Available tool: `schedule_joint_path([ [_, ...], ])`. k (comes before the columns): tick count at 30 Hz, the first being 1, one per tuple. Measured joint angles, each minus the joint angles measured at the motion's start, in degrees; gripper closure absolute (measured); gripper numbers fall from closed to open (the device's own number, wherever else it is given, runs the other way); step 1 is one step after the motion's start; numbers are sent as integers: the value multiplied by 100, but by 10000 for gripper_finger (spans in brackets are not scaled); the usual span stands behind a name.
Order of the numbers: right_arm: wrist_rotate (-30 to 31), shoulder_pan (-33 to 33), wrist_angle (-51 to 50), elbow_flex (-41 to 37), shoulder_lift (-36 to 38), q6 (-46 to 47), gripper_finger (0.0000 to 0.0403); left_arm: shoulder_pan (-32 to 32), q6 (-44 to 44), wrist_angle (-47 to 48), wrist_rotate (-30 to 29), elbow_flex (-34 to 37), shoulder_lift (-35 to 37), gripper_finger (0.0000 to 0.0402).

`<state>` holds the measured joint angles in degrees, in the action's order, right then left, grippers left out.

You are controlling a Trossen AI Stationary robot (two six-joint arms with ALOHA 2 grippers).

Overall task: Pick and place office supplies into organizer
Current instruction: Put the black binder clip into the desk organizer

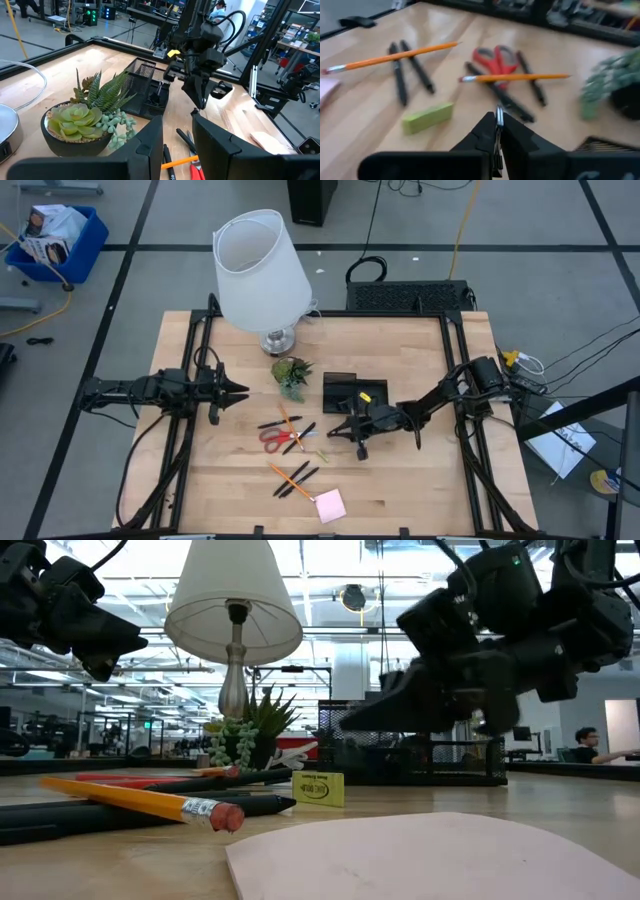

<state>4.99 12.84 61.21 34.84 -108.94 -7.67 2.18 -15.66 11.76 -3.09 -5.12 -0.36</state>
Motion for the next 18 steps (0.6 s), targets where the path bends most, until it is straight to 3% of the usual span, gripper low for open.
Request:
schedule_joint_path([
  [10, 2495, -3, 87, -1, 574, -286, 390, 2, 0, 0, 0, -1, 0, 293],
  [18, 2498, -123, -128, -1, 572, 160, 397, 0, 0, 0, 0, -1, 0, 293],
])
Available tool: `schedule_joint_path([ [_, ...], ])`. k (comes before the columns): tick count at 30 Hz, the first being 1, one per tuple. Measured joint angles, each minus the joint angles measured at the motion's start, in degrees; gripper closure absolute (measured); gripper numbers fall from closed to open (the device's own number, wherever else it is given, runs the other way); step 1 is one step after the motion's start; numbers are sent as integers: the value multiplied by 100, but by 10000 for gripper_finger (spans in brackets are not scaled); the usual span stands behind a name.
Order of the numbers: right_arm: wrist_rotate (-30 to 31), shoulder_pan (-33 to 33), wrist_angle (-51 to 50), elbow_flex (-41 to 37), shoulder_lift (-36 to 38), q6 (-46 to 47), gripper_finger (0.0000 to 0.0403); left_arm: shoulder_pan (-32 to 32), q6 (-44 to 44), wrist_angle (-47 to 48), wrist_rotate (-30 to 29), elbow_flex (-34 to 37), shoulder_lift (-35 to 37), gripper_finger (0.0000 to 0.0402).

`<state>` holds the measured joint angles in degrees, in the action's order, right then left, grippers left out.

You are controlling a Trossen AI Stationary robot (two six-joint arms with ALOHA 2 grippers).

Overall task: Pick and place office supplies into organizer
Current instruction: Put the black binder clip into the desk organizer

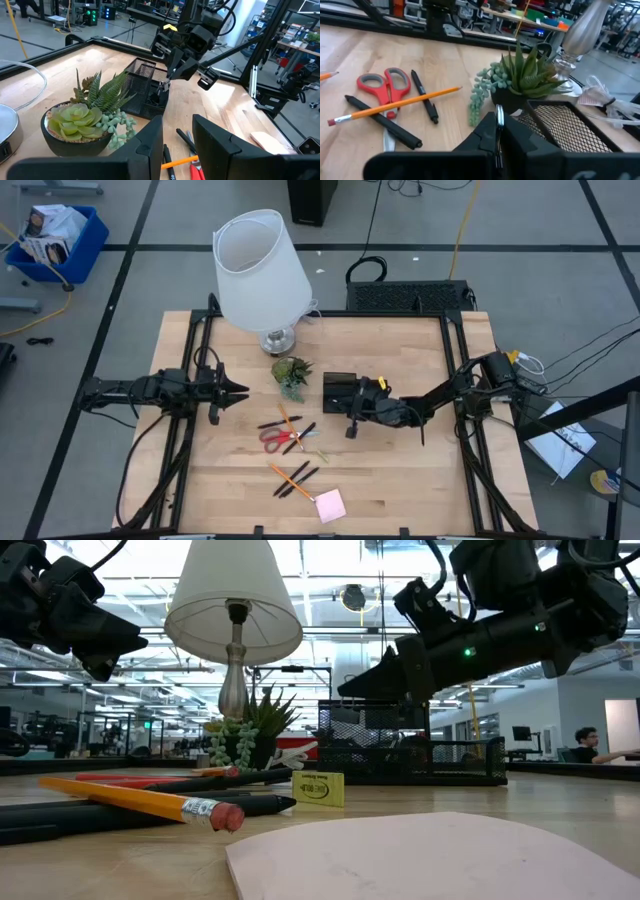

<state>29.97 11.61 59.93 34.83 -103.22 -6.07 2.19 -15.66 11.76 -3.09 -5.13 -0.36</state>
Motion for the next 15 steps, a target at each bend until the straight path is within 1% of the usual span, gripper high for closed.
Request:
schedule_joint_path([
  [4, -2, -60, -143, 0, 0, 230, 395, 1, 0, 1, 0, 0, 0, 293],
  [10, -79, -308, -650, 0, 0, 1082, 381, 1, 0, 0, 0, 0, 0, 293],
  [12, -288, -350, -715, 0, -2, 1136, 377, 1, 0, -1, 0, 0, 0, 293],
  [15, -351, -350, -636, 0, -2, 1102, 368, -1, 0, 1, 0, 0, 0, 293],
])
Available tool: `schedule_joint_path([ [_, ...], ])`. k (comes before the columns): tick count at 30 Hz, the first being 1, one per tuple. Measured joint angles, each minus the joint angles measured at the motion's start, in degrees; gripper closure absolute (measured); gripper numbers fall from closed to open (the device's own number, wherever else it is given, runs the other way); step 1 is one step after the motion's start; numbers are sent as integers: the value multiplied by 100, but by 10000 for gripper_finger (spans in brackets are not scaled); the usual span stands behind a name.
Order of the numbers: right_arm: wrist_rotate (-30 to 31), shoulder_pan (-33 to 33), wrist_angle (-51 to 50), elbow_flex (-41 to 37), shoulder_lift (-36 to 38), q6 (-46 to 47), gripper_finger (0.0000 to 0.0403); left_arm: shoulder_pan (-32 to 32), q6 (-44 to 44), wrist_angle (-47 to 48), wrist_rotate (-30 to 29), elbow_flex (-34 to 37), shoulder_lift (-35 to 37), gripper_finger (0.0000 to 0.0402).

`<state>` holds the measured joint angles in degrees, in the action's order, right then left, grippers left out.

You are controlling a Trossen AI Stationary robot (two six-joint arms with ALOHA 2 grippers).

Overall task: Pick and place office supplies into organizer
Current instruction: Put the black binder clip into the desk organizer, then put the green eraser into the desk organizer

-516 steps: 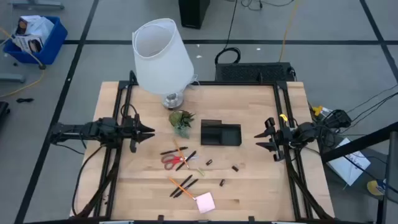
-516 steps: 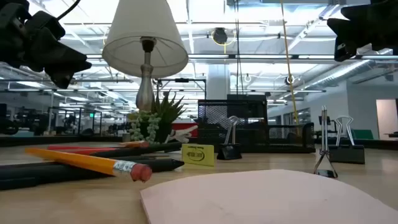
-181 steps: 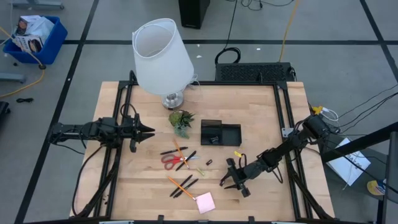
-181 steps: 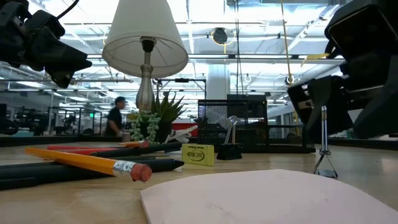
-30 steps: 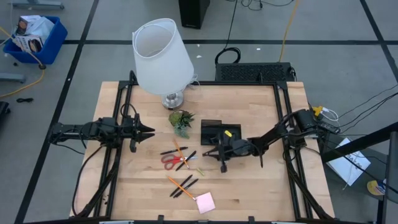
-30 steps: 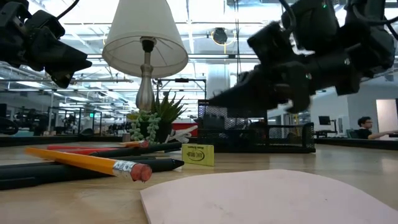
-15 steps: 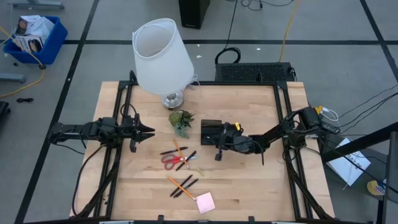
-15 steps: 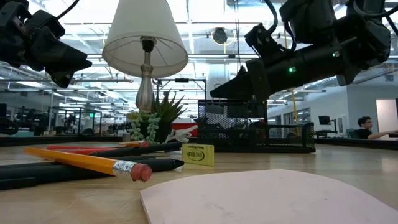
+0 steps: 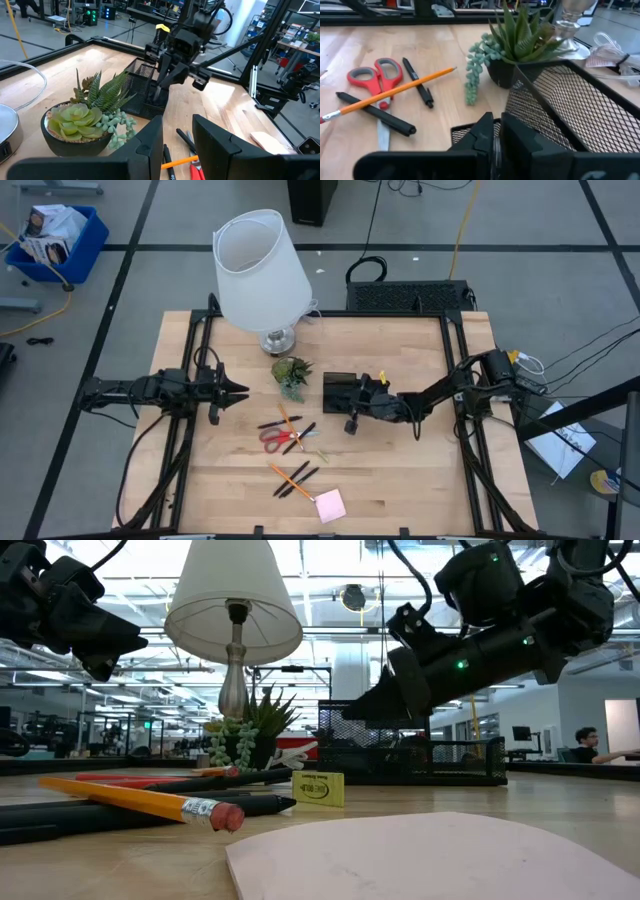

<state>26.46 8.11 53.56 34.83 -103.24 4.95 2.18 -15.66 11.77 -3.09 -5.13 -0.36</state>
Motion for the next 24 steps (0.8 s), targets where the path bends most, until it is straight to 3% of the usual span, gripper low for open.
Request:
schedule_joint_path([
  [9, -128, 276, 23, 0, 0, -17, 335, 2, 0, -1, 0, 0, 0, 293],
  [17, 78, 1212, -85, 156, 0, 133, 354, 2, -1, 0, 0, 0, 0, 293],
  [20, 566, 1622, -799, 549, 0, 137, 360, 0, -1, 0, 0, 0, 0, 293],
  [24, 1453, 2108, -2687, 1376, -2, 465, 362, 2, 0, -1, 0, 0, 0, 293],
])
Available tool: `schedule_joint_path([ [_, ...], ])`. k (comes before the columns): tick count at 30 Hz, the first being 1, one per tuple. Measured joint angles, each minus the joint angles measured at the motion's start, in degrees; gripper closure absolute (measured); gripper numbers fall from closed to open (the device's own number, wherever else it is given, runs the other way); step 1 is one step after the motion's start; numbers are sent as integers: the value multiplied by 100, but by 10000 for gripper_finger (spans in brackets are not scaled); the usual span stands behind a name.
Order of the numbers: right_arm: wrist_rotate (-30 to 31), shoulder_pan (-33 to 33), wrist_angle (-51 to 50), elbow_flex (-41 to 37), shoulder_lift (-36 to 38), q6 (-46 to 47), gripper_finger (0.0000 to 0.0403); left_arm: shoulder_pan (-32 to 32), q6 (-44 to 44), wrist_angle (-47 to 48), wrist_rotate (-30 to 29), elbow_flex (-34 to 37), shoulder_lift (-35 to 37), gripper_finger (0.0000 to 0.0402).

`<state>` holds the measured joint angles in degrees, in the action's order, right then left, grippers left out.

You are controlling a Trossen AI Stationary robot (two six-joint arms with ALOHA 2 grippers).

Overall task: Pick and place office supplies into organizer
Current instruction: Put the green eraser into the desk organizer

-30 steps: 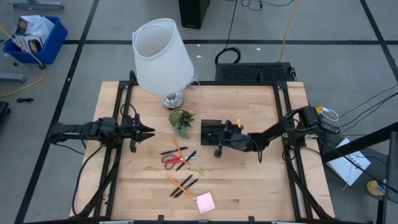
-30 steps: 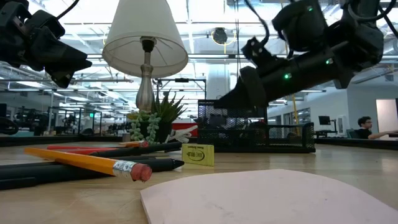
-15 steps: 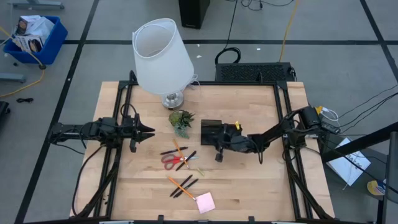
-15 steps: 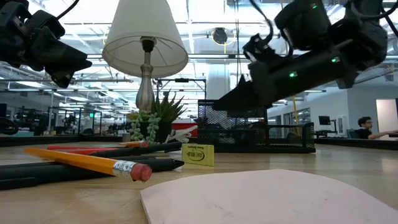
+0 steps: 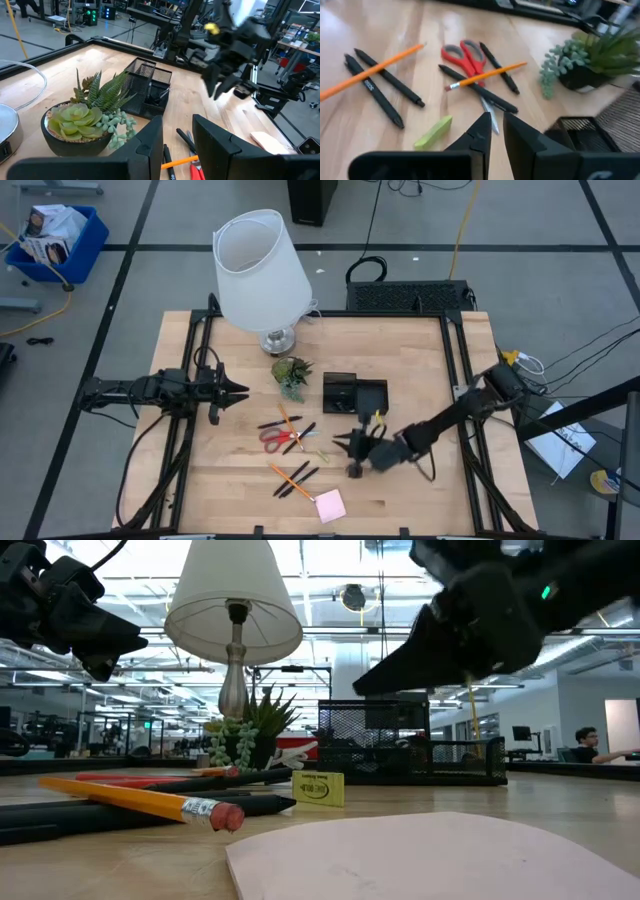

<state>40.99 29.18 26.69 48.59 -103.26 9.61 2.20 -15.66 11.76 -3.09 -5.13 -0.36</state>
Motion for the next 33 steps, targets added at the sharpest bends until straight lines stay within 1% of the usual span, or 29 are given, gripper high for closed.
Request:
schedule_joint_path([
  [2, 513, 182, -916, 361, 0, 551, 362, 0, 0, 1, 0, 0, 0, 293],
  [4, 854, 312, -1334, 580, -2, 928, 362, 0, 0, -1, 0, 0, 0, 293],
  [10, 849, 428, -1342, 692, -2, 1371, 362, 0, 0, 1, 0, 0, 0, 293],
  [14, 790, 431, -1117, 692, -30, 1586, 362, 0, 0, 1, 0, 0, 0, 293],
  [16, 595, 431, -881, 692, -71, 1581, 362, 0, 0, 1, 0, 0, 0, 293],
  [17, 286, 427, -705, 699, -78, 1595, 362, 0, 0, 1, 0, 0, 0, 293],
  [20, -915, 319, 96, 855, -164, 1650, 362, -2, 0, 1, 0, 0, 0, 293],
  [21, -1106, 300, 136, 862, -160, 1622, 362, -1, 0, 0, -1, 0, 0, 293],
  [23, -1105, 240, -61, 922, -230, 1781, 358, -1, 0, 8, 0, 0, 0, 293],
  [26, -722, 191, -756, 1118, -584, 2590, 335, 0, 0, 11, 0, 0, 0, 293],
  [29, -667, 187, -1750, 1566, -947, 3304, 296, 0, 0, 4, 0, 0, 0, 293],
  [31, -567, 195, -2366, 1886, -1045, 3581, 265, 0, 0, 6, 0, 0, 0, 293],
  [33, -465, 196, -2543, 2082, -1089, 3672, 233, -2, -1, 4, 0, 0, 0, 293],
])
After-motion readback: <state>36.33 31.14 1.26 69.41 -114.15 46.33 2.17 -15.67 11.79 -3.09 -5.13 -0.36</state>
